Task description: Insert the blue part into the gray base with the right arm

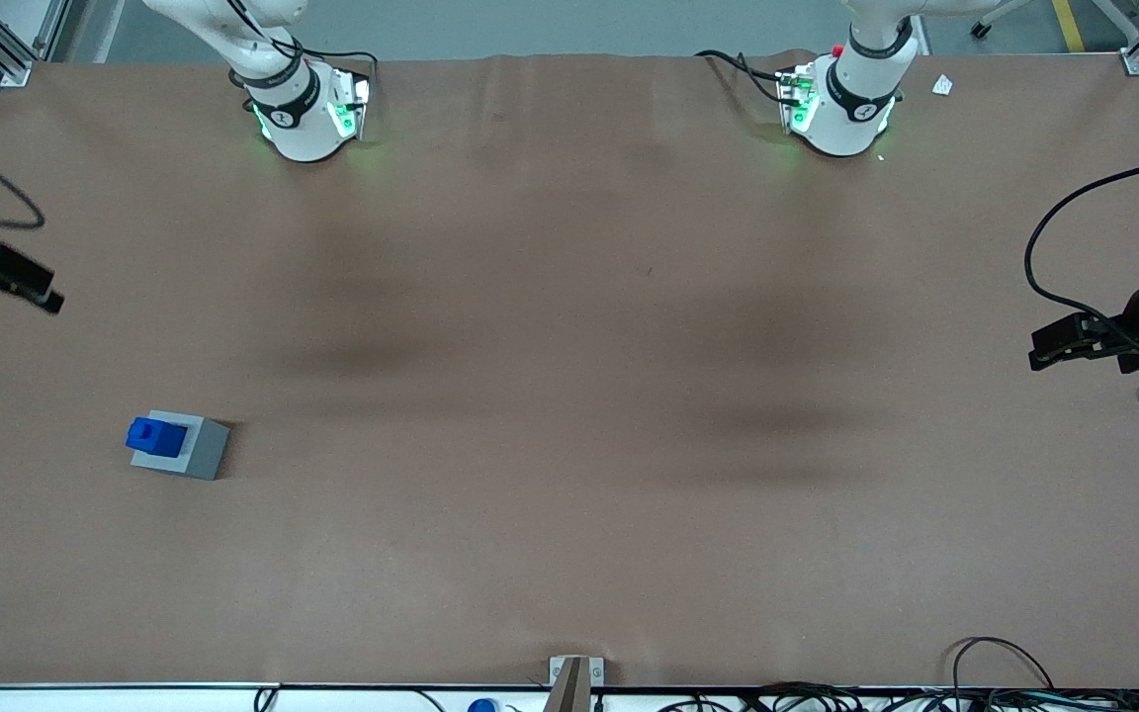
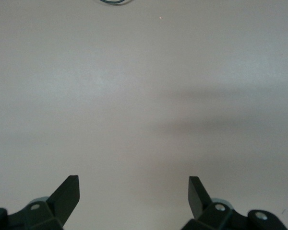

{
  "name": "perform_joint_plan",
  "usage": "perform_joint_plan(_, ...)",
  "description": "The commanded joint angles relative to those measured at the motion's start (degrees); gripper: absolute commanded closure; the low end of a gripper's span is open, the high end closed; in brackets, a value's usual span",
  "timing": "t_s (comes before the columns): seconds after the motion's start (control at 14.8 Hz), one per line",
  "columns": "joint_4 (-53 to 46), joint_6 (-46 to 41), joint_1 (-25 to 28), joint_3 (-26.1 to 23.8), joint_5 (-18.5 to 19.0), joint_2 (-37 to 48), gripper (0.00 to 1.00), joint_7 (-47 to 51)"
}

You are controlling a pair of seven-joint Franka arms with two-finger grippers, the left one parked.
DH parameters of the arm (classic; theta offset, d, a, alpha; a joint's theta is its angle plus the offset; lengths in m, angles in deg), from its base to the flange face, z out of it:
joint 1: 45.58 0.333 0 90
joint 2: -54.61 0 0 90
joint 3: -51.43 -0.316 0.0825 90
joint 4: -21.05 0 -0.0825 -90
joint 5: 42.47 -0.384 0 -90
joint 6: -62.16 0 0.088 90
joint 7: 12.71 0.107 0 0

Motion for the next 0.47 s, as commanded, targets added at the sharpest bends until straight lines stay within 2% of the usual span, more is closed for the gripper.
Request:
perform_joint_plan(0.0,5.4,-0.8,4.1,0.1,1.9,4.9,0.0,5.2)
perform_joint_plan(0.4,-0.3,-1.0,3.9,0.6,2.5,2.8,0.0,4.7)
